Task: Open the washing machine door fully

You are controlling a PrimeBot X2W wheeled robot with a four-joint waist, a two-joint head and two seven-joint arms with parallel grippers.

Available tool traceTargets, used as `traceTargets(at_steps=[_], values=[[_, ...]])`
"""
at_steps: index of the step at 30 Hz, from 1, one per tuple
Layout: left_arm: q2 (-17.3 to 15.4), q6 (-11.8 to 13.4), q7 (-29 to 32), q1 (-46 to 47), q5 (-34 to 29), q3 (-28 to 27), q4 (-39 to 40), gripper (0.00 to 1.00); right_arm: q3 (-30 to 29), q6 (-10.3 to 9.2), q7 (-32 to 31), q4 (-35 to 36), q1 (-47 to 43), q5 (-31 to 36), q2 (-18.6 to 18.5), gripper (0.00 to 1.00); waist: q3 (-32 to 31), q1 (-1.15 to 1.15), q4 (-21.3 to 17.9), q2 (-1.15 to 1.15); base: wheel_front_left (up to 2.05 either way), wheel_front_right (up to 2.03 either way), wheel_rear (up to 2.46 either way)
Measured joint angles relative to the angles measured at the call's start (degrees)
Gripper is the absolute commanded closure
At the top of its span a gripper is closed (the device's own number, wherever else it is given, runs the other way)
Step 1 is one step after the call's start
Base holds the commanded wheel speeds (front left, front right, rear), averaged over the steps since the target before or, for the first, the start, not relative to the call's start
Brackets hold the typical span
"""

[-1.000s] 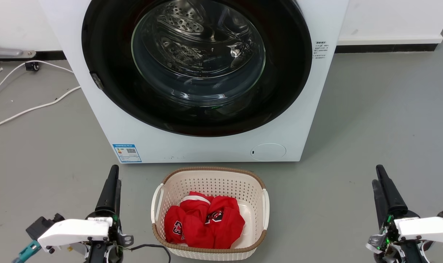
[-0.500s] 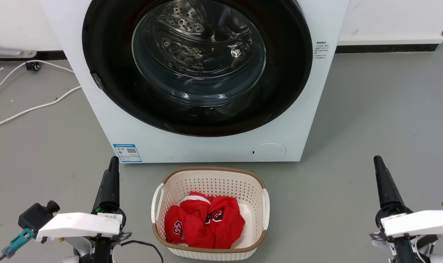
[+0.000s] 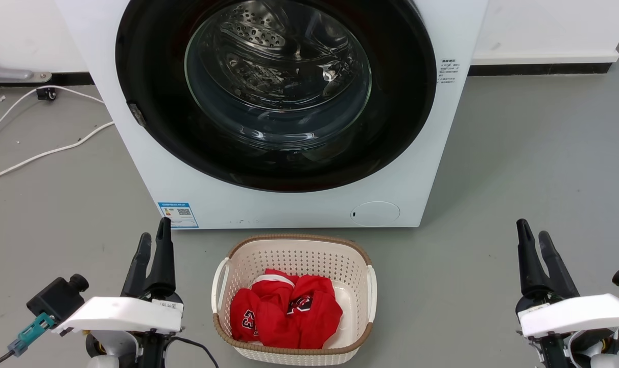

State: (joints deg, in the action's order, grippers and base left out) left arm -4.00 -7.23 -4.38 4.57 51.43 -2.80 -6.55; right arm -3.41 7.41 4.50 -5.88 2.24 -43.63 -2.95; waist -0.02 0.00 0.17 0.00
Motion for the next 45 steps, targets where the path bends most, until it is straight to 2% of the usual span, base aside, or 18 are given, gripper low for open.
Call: traceTargets(at_steps=[23, 45], values=[[-0.8, -0.1, -4.0, -0.2, -19.4, 0.5, 1.0, 0.00, 0.2, 0.00, 0.5, 2.4, -0.2, 19.8, 0.0, 0.00, -0.1, 0.00, 0.4, 0.00, 0.00, 0.00, 0.00], [-2.1, -0.2, -7.0, -0.2, -33.6, 2.2, 1.3, 0.00, 0.2, 0.01, -0.2, 4.0, -1.2, 32.8, 0.0, 0.00, -0.2, 0.00, 0.7, 0.00, 0.00, 0.00, 0.00]])
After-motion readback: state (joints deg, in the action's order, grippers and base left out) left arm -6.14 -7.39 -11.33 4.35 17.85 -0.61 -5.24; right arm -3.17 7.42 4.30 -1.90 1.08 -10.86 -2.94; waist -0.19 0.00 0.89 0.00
